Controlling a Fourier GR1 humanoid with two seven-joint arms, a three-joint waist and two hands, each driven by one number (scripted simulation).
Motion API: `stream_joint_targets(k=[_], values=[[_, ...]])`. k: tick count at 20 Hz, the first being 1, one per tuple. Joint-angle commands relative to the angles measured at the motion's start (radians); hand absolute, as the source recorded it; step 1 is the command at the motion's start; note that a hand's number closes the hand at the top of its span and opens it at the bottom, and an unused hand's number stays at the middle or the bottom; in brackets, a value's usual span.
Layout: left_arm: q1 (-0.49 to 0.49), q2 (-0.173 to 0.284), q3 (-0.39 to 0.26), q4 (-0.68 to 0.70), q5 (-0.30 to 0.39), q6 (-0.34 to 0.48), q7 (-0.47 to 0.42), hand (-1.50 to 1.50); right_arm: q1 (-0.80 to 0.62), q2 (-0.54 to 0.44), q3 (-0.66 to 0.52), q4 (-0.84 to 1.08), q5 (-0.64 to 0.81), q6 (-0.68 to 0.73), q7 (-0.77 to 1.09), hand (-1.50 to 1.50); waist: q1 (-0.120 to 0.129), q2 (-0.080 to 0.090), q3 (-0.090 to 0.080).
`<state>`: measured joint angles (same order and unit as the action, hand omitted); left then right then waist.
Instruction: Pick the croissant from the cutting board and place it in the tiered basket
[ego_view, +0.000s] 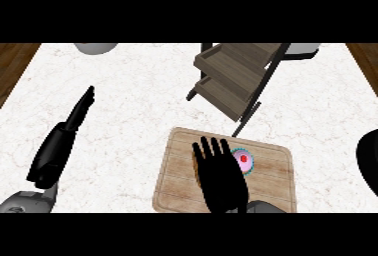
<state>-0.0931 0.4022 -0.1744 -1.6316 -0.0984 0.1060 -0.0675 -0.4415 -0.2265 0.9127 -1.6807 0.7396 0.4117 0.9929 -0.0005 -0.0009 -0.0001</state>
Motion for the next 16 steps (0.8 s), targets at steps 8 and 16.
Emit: stream_joint_targets(k=[8, 16], values=[[0.031, -0.104, -0.027, -0.029, -0.115, 0.01, 0.023, 0.0, 0.052, 0.142, -0.091, 0.171, 0.169, -0.013, -0.064, -1.5, 0.004, 0.001, 0.0], [0.055, -0.088, 0.052, -0.071, -0.092, -0.069, 0.026, 0.0, 0.102, 0.135, -0.116, 0.287, 0.231, -0.026, -0.237, 1.5, 0.006, 0.001, 0.0]])
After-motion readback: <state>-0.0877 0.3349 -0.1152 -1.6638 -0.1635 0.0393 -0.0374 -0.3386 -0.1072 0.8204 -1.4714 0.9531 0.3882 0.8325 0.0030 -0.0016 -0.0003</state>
